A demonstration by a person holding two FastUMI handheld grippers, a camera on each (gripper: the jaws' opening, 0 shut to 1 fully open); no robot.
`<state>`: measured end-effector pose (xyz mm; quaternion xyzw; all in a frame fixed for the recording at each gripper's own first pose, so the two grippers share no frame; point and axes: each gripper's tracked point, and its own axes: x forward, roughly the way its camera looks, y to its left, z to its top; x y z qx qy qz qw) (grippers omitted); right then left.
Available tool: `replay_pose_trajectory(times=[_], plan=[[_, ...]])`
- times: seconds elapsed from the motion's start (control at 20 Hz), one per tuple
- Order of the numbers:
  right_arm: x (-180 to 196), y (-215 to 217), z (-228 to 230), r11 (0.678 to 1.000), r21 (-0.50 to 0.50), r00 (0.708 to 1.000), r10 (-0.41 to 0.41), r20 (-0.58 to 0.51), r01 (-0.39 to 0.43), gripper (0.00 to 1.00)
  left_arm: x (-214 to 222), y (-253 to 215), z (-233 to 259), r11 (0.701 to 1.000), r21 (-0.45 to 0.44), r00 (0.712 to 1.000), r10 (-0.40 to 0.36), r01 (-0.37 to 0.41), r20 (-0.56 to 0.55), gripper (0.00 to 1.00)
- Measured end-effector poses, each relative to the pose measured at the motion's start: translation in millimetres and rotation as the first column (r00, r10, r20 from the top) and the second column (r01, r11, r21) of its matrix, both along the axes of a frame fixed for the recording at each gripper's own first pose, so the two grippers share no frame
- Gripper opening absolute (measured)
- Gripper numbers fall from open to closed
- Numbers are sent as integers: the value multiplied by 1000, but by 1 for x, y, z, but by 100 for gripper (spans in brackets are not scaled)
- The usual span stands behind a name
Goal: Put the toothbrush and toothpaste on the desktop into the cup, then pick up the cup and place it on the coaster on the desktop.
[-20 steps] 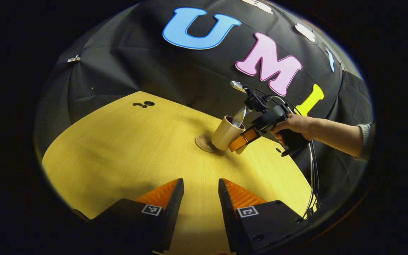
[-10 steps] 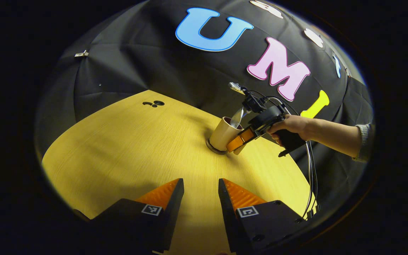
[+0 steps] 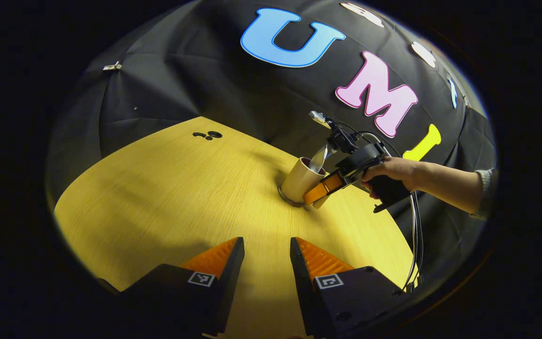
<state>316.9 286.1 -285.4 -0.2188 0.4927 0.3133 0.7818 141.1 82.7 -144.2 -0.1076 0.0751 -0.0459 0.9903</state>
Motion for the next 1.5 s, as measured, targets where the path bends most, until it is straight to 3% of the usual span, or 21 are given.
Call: replay_pose_trajectory(times=[0.05,0.1,0.25,0.3,0.75,1.0,1.25,1.5], plan=[[-1,-1,2,1000,2,1000,-1,0,1,30,0,0,0,1000,1,1000,-3,3,0,63],[-1,-3,4,1000,2,1000,-3,2,3,35,0,-1,0,1000,4,1000,-5,5,0,63],[-2,-10,12,1000,4,1000,-3,22,2,34,0,-3,3,1000,10,1000,-15,15,8,63],[-1,-8,14,1000,13,1000,-4,30,4,40,-1,-5,4,1000,13,1000,-17,17,9,63],[-22,-32,84,991,134,986,-51,156,30,48,-13,-35,28,997,50,998,-62,61,18,63],[-46,-62,138,969,242,954,-115,278,46,48,-25,-54,56,991,87,994,-102,98,41,63],[-87,-99,194,935,354,901,-176,396,27,48,-39,-78,84,980,147,986,-147,134,81,63],[-128,-132,217,898,437,852,-264,452,47,47,-58,-106,101,963,186,972,-214,194,97,63]])
